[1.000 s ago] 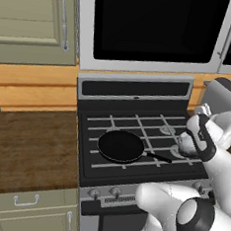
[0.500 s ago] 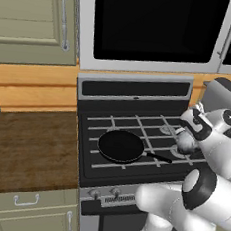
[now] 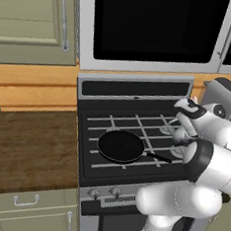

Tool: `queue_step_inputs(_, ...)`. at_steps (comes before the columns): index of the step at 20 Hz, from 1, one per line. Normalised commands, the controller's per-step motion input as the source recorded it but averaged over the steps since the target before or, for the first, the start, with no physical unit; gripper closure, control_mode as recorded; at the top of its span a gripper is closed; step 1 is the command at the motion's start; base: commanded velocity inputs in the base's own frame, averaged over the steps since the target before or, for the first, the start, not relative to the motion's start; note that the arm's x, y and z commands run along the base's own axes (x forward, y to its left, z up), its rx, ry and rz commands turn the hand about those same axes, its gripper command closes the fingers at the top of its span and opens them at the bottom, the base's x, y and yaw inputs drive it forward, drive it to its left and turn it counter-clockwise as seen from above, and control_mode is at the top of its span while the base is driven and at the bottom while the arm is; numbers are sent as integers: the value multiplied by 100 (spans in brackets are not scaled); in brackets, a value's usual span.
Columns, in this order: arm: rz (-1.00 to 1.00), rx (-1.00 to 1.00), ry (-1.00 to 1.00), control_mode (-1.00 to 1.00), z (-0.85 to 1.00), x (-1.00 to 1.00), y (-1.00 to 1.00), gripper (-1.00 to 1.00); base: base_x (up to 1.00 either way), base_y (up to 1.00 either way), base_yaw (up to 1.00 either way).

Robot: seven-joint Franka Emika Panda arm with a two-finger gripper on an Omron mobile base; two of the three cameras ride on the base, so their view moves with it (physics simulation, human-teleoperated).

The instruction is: Pick the kettle from the counter and place it on a stove burner. Then turn the burner on.

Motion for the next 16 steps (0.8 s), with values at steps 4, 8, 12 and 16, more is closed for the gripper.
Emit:
queue_step_inputs(4, 0, 0, -6, -100, -12, 41, 0, 100, 0, 0, 0)
queue_step_inputs(8, -3, 1, -5, -100, 0, 2, 0, 100, 0, 0, 0)
queue_step_inputs(12, -6, 0, -3, -100, -1, -5, 0, 100, 0, 0, 0)
queue_step_inputs(16, -9, 0, 0, -100, -8, -26, 0, 100, 0, 0, 0)
